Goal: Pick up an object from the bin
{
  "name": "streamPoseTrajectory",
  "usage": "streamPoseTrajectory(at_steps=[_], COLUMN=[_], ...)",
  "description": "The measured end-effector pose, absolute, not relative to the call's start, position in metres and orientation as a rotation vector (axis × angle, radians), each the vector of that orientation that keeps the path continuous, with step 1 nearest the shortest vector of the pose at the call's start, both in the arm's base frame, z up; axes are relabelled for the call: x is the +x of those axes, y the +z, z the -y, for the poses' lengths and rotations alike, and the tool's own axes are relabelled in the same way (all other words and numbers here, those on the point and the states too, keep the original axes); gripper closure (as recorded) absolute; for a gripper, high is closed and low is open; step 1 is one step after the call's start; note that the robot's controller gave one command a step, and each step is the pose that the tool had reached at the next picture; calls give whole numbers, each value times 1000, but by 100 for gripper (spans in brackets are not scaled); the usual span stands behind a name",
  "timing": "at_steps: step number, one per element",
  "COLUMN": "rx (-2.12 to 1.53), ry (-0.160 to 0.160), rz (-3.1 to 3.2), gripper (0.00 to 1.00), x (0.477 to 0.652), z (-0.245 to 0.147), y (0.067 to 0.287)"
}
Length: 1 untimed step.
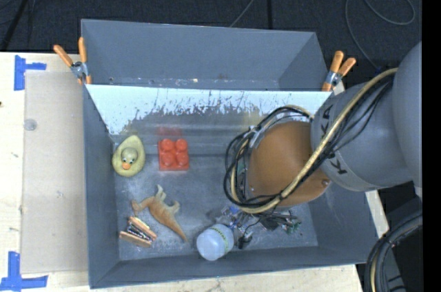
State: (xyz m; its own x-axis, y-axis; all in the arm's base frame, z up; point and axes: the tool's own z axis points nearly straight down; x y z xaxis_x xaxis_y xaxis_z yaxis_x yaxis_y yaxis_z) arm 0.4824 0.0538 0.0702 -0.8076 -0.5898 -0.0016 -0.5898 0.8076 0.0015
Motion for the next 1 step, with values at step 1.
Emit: streamPoseTrajectory(at_steps=[1], rx=[-1013], ry=[5], rz=[-2968], gripper=[100], x=[496], z=[-64], y=[70])
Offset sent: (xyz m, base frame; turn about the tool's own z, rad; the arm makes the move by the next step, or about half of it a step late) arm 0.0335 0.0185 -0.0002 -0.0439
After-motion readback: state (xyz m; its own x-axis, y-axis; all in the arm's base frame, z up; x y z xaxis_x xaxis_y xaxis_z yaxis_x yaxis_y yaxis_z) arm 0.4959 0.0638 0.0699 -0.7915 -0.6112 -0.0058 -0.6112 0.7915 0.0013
